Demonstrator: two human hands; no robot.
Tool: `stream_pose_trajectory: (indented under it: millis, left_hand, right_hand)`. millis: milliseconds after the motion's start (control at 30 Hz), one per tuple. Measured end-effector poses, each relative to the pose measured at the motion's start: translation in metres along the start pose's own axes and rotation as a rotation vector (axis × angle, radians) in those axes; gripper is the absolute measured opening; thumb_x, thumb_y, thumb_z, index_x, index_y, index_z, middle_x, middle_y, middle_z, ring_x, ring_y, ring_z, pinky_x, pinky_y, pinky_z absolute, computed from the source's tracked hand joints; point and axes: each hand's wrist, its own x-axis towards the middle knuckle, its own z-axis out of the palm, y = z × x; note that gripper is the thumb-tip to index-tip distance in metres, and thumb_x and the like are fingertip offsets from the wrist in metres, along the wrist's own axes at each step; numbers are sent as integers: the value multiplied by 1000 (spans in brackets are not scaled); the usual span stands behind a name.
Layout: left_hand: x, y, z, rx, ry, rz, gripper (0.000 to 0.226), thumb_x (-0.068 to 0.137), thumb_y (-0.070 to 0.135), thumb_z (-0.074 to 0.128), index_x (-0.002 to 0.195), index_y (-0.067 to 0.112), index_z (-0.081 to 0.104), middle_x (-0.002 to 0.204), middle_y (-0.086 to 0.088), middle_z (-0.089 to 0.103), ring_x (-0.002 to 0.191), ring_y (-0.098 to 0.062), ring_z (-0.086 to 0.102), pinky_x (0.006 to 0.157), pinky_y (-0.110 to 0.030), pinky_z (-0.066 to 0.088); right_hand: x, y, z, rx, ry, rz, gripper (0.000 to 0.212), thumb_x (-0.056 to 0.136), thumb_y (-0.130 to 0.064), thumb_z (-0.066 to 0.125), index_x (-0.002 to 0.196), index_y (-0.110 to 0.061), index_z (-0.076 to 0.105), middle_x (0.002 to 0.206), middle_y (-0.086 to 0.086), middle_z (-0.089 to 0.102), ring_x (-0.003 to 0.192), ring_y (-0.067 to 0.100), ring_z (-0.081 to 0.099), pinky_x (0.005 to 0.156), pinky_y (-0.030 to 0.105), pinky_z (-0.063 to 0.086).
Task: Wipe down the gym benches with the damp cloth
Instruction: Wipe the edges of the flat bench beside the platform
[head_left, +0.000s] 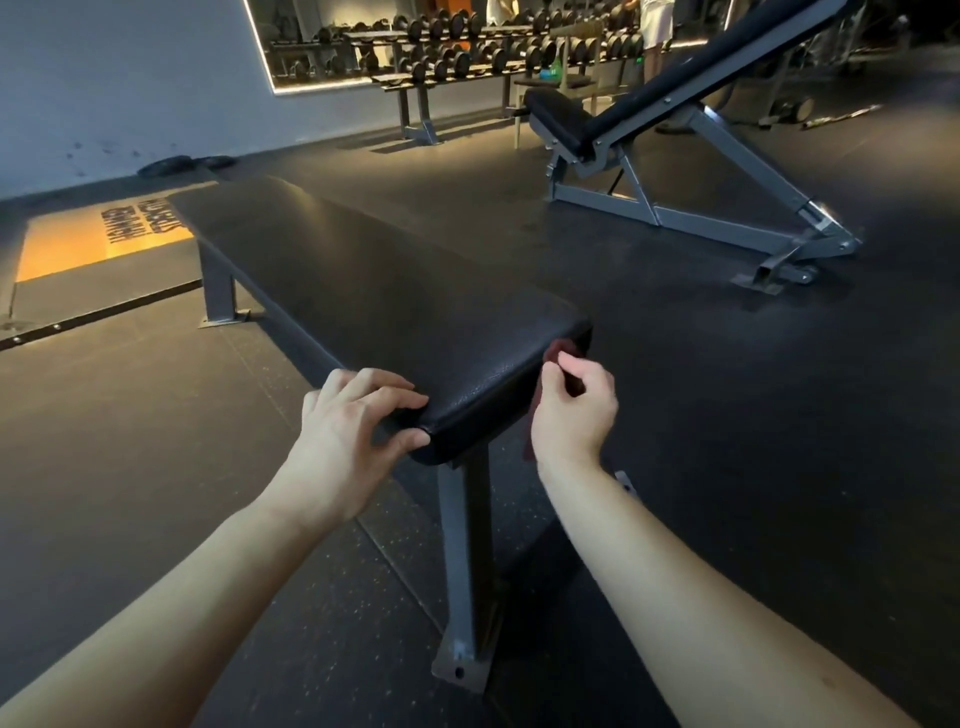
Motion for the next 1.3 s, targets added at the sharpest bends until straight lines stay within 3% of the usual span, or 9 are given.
stream_pose_trajectory:
  millis: [100, 233, 333, 433, 533, 633, 767, 1167, 1300]
  left_hand:
    - [1, -2, 5, -43, 41, -20, 35, 83, 45, 74, 115, 29, 74, 120, 17, 58, 117, -16, 43, 92, -39, 29]
    - [0, -6, 11, -80, 56, -14, 37, 82, 50, 70, 112, 28, 74, 120, 15, 59, 115, -21, 46, 91, -44, 33]
    - [-2, -8, 11, -98, 70, -2, 33, 85, 46, 74, 112, 27, 74, 120, 16, 58, 115, -21, 46, 93, -44, 34]
    - [-3, -5, 14, -96, 78, -27, 33, 85, 40, 77, 114, 25, 74, 120, 15, 58, 116, -22, 45, 94, -46, 35]
    - [-5, -4, 18, -93, 103, -23, 32, 86, 39, 77, 115, 24, 74, 121, 12, 61, 115, -22, 45, 93, -47, 37]
    - [-6, -6, 21, -102, 111, -14, 33, 87, 41, 74, 115, 23, 74, 122, 12, 61, 115, -23, 45, 92, -46, 36]
    - [-5, -12, 20, -108, 112, 7, 39, 87, 51, 67, 115, 26, 74, 121, 13, 60, 115, -22, 45, 91, -46, 37]
    - [-6, -17, 17, -115, 117, 44, 26, 95, 25, 67, 120, 28, 74, 124, 14, 62, 112, -18, 44, 93, -47, 36]
    - [-3, -19, 17, -133, 115, 42, 26, 91, 33, 66, 115, 30, 76, 122, 15, 64, 109, -16, 45, 92, -49, 38]
  right_hand:
    - [-45, 1, 3, -15, -73, -85, 10, 95, -10, 69, 103, -14, 71, 117, -4, 58, 104, 0, 58, 81, -1, 39]
    - [-69, 2, -2, -22, -197, -126, 10, 94, -12, 71, 102, -19, 70, 112, -9, 59, 103, -6, 58, 82, 4, 45]
    - [-30, -7, 4, -28, -29, -138, 11, 91, -10, 71, 98, -19, 71, 108, -1, 65, 97, 1, 62, 85, 6, 44]
    - [10, -12, 7, 25, 93, 15, 11, 92, -12, 68, 98, -20, 73, 112, 1, 68, 103, 15, 65, 92, 26, 53]
    - [-10, -10, 4, -62, 19, 2, 9, 94, -12, 67, 100, -17, 73, 114, -1, 62, 104, 13, 61, 92, 22, 48]
    - [-62, -10, 2, -72, -77, -101, 7, 93, -7, 70, 97, -13, 71, 110, 1, 61, 97, -1, 60, 82, 4, 43]
    - [-98, -6, -1, -74, -272, -115, 11, 92, -10, 72, 96, -19, 68, 109, -10, 59, 101, -8, 57, 82, 6, 46]
    - [-35, -4, 8, -113, 14, -11, 16, 92, -9, 65, 100, -23, 67, 118, -2, 62, 108, 15, 60, 90, 22, 50]
    - [-91, -4, 10, -112, -104, -71, 16, 88, -7, 70, 97, -20, 66, 111, -2, 60, 98, 5, 59, 76, 2, 41]
